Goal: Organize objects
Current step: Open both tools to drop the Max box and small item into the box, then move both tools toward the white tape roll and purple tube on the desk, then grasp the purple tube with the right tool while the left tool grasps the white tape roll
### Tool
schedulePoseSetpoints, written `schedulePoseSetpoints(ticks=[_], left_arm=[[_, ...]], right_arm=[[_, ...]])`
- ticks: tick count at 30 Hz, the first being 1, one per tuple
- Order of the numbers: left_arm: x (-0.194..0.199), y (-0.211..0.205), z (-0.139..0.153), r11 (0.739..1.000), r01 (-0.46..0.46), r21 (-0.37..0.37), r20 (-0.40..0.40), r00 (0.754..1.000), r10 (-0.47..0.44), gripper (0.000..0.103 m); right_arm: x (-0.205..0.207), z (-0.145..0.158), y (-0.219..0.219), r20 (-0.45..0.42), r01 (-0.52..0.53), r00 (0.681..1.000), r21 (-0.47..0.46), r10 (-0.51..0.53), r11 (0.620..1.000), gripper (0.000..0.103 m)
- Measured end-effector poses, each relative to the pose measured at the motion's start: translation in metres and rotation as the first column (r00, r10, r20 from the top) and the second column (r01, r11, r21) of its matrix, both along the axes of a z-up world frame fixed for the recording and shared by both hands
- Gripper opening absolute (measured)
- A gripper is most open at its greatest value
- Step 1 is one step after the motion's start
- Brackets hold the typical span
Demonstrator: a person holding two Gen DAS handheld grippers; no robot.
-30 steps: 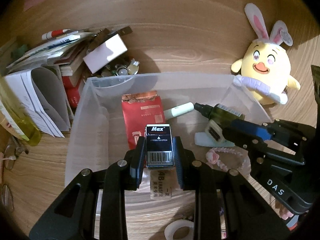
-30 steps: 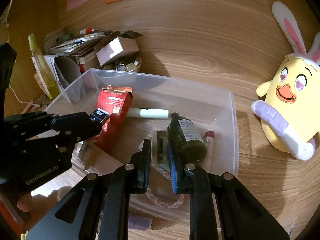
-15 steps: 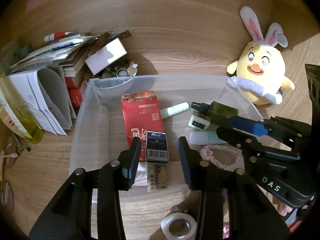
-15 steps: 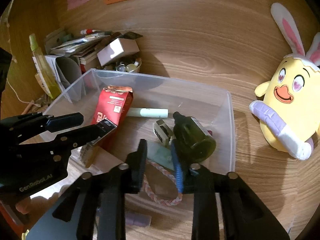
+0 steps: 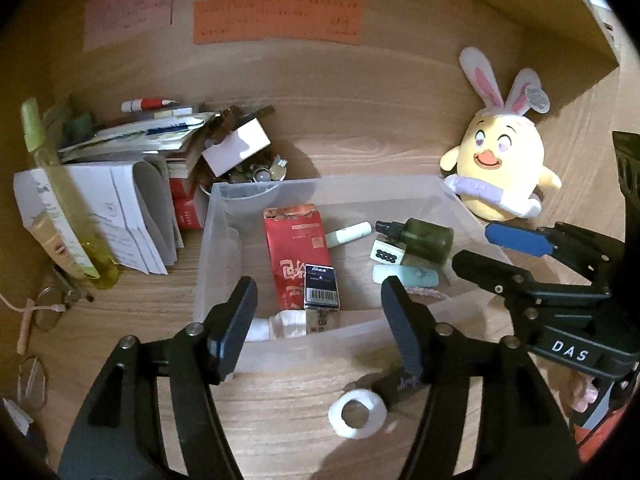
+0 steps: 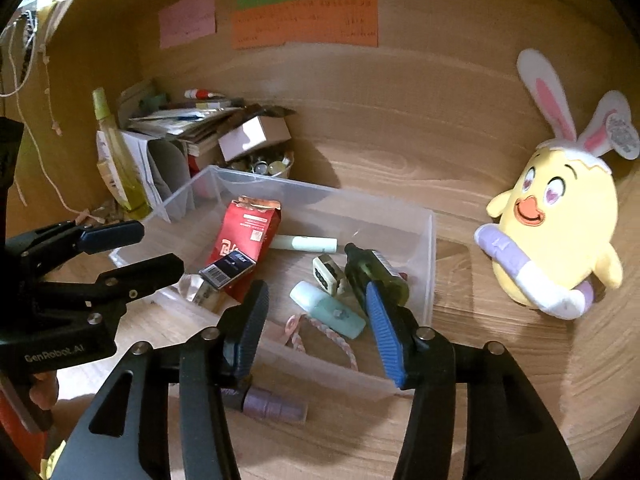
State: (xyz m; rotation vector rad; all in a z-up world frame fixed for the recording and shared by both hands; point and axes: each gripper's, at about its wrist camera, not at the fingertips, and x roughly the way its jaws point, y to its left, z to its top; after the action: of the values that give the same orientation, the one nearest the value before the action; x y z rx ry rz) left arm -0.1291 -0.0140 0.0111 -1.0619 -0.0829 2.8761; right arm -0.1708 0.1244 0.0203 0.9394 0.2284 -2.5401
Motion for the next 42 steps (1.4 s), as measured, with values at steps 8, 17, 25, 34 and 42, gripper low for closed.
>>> schedulePoseSetpoints(ticks=[8,17,25,34,42], left_arm=[[0.022,0.003,0.004,1.000,0.014,-0.015,-0.014,1.000,-0.015,0.071],[0.044,0.003,-0.016,0.999,0.024,-0.024,0.030,0.999,-0.023,0.079],[0.044,0.005,-0.060,0.999,0.051,-0.015,0.161,0.986,-0.048,0.079],[0.033,0.015,-0.076,0.995,0.097,-0.036,0.204,0.975,-0.088,0.076],[0.028,0.007,-0.080,0.994,0.111,0.023,0.211,0.971,-0.113,0.039]], right_arm=[[0.026,0.007,0.012,-0.046,0.005,0.999,0.002,-0.005,1.000,0.063],[0.047,-0.006,0.038,-0.016,0.036,0.999,-0.019,-0.036,0.999,0.074],[0.050,-0.037,0.034,0.078,-0.015,0.997,0.012,0.014,1.000,0.074],[0.037,-0.067,-0.003,0.152,-0.150,0.979,0.108,0.133,0.983,0.074],[0.021,-0.078,-0.026,0.208,-0.219,0.959,0.114,0.192,0.969,0.072]])
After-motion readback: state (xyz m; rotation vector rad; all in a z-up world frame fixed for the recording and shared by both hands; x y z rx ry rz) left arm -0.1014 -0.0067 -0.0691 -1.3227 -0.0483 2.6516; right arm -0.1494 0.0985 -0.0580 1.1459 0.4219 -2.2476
